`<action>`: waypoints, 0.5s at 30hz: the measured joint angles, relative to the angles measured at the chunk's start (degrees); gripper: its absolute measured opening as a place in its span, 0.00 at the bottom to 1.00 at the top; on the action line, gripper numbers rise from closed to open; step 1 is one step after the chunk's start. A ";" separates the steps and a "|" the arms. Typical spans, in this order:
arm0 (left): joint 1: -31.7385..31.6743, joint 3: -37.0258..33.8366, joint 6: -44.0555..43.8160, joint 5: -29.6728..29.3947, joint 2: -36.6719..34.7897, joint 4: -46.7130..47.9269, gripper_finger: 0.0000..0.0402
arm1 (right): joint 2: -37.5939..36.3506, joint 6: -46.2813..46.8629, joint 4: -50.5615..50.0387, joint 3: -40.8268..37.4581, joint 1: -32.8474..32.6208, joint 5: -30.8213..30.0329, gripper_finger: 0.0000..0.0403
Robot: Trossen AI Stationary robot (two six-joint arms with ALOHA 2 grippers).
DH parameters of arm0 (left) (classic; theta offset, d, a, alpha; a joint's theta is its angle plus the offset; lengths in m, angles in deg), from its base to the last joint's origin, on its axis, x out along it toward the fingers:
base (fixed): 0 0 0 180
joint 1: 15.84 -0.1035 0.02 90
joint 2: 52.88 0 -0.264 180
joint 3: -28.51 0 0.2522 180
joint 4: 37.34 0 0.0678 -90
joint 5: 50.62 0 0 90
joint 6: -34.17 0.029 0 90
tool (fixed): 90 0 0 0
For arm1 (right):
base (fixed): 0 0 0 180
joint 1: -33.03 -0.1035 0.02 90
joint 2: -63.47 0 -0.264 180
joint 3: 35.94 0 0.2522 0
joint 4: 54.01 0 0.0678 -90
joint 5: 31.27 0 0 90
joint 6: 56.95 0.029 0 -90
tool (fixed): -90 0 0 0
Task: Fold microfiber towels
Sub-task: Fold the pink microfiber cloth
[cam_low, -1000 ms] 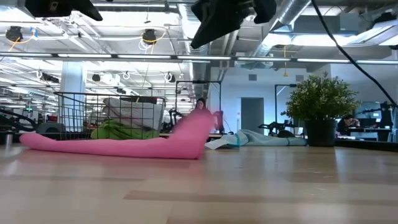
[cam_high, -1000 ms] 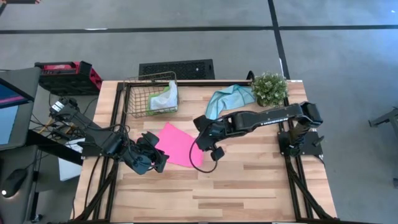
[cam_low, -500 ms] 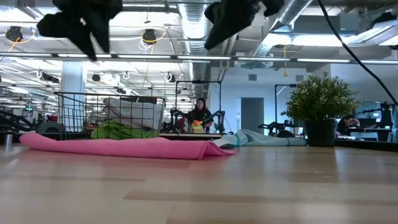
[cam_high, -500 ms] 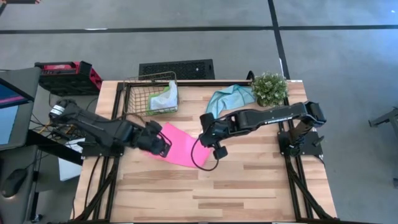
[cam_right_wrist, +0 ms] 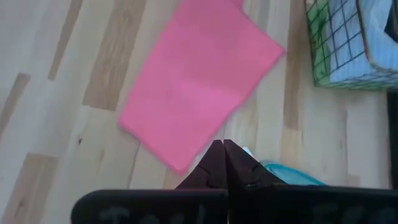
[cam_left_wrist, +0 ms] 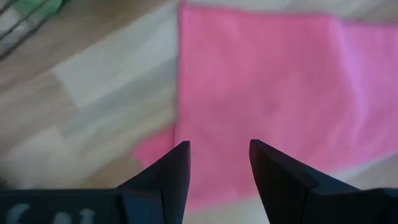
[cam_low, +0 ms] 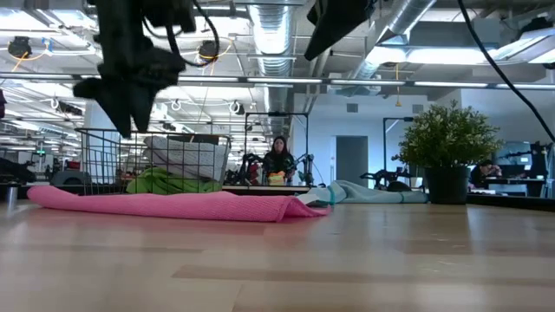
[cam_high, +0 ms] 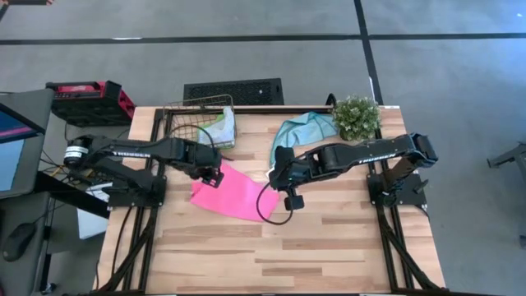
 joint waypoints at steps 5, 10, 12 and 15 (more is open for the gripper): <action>-5.89 -6.65 6.55 0.36 0.02 -13.14 0.39 | 0.00 2.22 0.09 -0.01 -0.30 -0.05 0.01; -9.15 -13.65 11.18 -0.21 0.02 -27.11 0.39 | 0.00 3.73 0.06 -0.01 -0.55 -0.78 0.01; -9.64 -15.92 13.12 -1.42 0.02 -31.48 0.39 | 0.00 3.74 0.08 -0.01 -0.52 -0.84 0.01; -9.65 -18.77 15.41 -5.71 0.02 -34.81 0.39 | 0.02 3.75 0.11 -0.01 -0.49 -0.86 0.01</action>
